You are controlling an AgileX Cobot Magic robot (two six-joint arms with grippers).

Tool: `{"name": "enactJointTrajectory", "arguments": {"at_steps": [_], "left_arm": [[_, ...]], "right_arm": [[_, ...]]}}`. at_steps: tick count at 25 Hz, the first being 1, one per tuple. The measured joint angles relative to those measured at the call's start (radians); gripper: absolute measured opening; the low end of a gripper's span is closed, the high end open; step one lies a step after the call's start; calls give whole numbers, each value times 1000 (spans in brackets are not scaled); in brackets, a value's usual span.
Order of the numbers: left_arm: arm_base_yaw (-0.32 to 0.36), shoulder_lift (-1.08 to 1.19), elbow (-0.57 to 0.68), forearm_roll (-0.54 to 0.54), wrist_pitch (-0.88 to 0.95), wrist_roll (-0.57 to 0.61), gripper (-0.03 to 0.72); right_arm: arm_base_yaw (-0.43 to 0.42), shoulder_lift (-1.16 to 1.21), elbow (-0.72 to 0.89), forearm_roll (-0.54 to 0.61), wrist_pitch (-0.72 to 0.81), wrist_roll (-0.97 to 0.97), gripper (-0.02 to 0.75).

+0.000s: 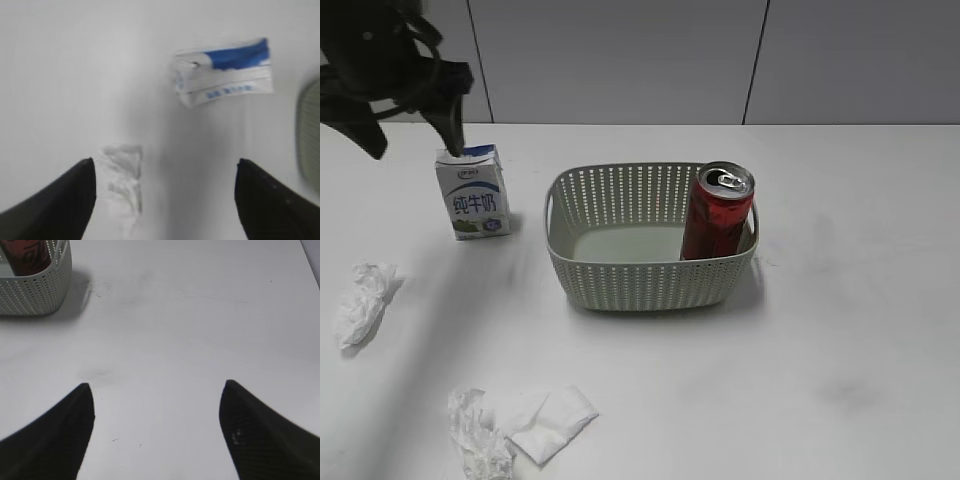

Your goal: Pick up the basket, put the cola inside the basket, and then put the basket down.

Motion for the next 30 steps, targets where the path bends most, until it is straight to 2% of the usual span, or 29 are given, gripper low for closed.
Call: {"name": "enactJointTrajectory", "arguments": {"at_steps": [4, 9, 13, 21, 30], "left_arm": [[59, -59, 17, 9, 1, 40, 635], [77, -147, 99, 20, 1, 71, 621], [94, -225, 217, 27, 3, 100, 615], [233, -426, 493, 27, -5, 148, 605], [243, -803, 747, 9, -75, 155, 594]], "right_arm": [[0, -1, 0, 0, 0, 0, 592], [0, -1, 0, 0, 0, 1, 592], [0, -1, 0, 0, 0, 1, 592], [0, -1, 0, 0, 0, 1, 592], [0, -1, 0, 0, 0, 1, 591]]}}
